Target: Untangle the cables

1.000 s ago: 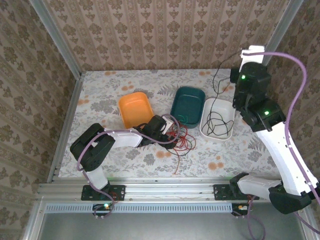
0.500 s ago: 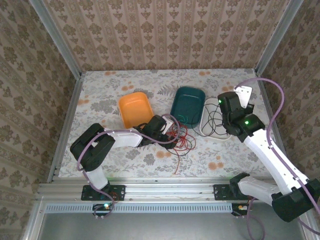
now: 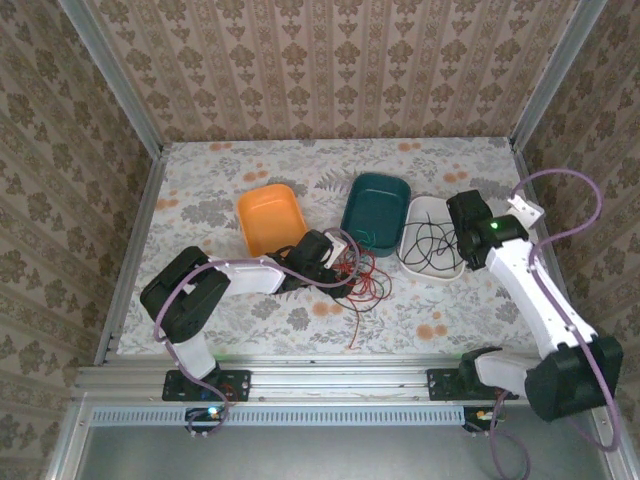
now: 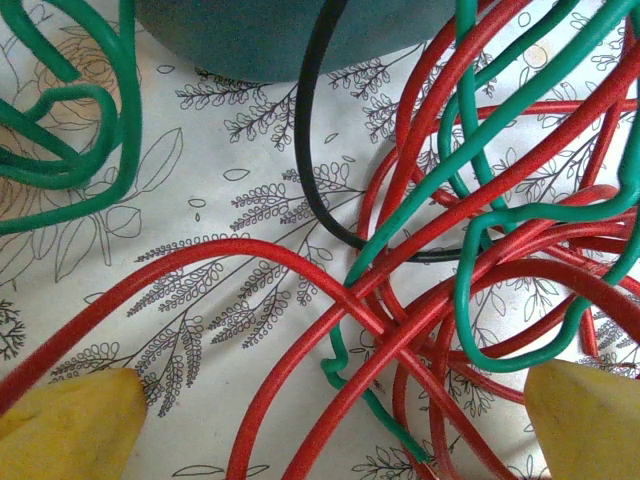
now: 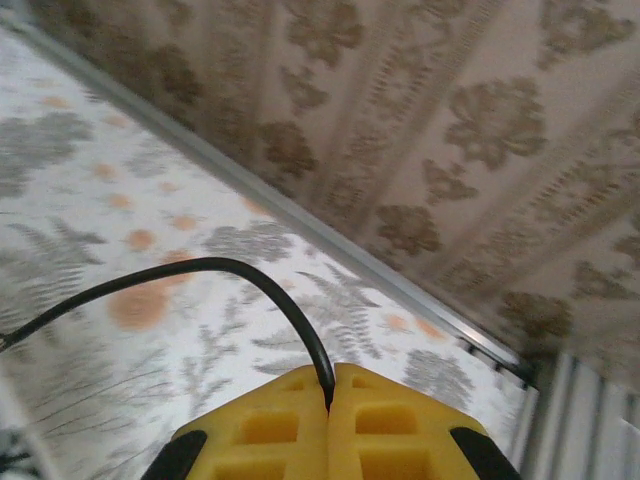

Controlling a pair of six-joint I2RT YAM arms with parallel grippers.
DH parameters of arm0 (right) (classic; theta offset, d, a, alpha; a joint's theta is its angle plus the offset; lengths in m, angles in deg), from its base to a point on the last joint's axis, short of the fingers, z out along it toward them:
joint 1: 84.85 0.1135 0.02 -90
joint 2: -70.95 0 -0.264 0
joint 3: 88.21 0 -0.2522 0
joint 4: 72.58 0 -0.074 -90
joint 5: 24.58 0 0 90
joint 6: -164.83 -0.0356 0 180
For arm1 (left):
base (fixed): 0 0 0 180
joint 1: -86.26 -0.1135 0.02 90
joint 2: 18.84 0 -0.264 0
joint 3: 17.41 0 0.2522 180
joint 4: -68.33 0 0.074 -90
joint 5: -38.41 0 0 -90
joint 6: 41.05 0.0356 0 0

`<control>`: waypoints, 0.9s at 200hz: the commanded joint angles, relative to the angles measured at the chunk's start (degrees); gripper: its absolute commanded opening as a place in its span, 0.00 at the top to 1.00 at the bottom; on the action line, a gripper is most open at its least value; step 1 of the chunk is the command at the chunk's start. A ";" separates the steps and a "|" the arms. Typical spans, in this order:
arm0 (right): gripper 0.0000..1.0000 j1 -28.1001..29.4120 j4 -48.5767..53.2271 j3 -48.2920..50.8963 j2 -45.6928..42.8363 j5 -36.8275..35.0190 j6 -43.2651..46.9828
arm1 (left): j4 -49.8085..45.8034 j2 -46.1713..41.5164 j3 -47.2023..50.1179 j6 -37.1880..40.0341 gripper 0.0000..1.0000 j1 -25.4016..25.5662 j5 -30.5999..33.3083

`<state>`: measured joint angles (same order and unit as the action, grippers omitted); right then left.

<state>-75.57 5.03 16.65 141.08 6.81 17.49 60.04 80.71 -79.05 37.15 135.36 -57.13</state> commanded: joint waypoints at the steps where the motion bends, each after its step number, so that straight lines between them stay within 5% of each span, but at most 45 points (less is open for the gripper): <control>1: 1.00 -0.56 16.93 -4.18 5.40 -7.44 -18.86 | -3.82 2.32 0.25 0.15 0.00 -0.14 -0.96; 36: 1.00 -0.66 38.92 -8.68 15.82 -13.53 -41.71 | -4.24 2.16 0.15 0.37 0.00 -0.15 -1.48; 105: 1.00 0.09 38.58 -5.72 16.51 -14.94 -39.28 | -5.21 1.87 0.10 0.81 0.00 -0.67 -2.11; 125: 1.00 5.50 35.00 -7.37 18.88 -18.55 -30.92 | -5.09 2.12 -0.02 0.81 0.00 -0.91 -2.19; 180: 1.00 20.56 38.98 -13.29 34.74 -17.01 -29.29 | -5.04 3.03 -0.58 -0.11 0.00 -1.01 -2.31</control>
<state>-59.00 33.69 4.58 171.07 -9.43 -11.80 58.82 80.84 -79.77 37.18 134.90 -58.22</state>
